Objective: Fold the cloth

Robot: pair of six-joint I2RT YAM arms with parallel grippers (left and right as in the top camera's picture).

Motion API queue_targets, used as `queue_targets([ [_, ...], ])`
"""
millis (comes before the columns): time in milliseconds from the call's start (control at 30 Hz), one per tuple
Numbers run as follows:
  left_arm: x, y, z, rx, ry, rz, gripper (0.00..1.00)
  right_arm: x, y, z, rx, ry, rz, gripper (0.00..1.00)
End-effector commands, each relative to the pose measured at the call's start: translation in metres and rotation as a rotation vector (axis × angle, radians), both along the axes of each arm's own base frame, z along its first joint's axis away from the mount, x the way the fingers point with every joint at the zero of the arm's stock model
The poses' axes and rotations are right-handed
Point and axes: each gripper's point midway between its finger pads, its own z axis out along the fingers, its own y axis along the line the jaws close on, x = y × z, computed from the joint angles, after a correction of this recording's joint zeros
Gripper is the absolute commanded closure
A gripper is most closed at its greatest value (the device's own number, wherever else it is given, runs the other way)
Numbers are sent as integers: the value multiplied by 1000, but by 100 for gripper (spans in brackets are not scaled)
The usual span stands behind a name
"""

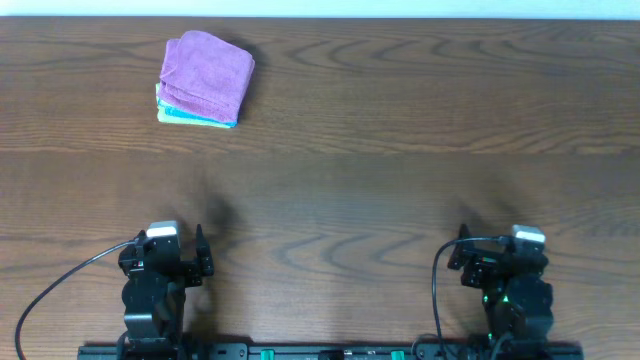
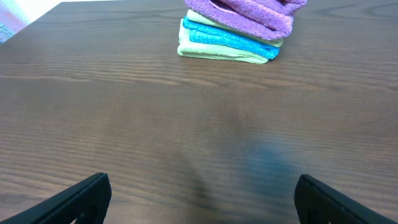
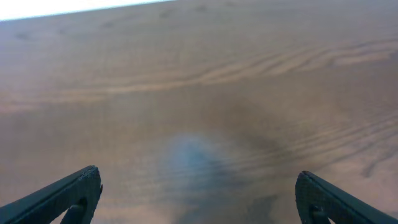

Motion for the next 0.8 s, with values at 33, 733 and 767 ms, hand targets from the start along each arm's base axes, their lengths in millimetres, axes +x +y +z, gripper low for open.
queue_targets([
  [33,-2,4,-8,26,21,14,5,0,1,-7,-61,18,37,1],
  [733,-2,4,-8,26,21,14,5,0,2,-7,-68,19,46,1],
  [767,-2,4,-8,26,21,14,5,0,2,-7,-68,19,46,1],
])
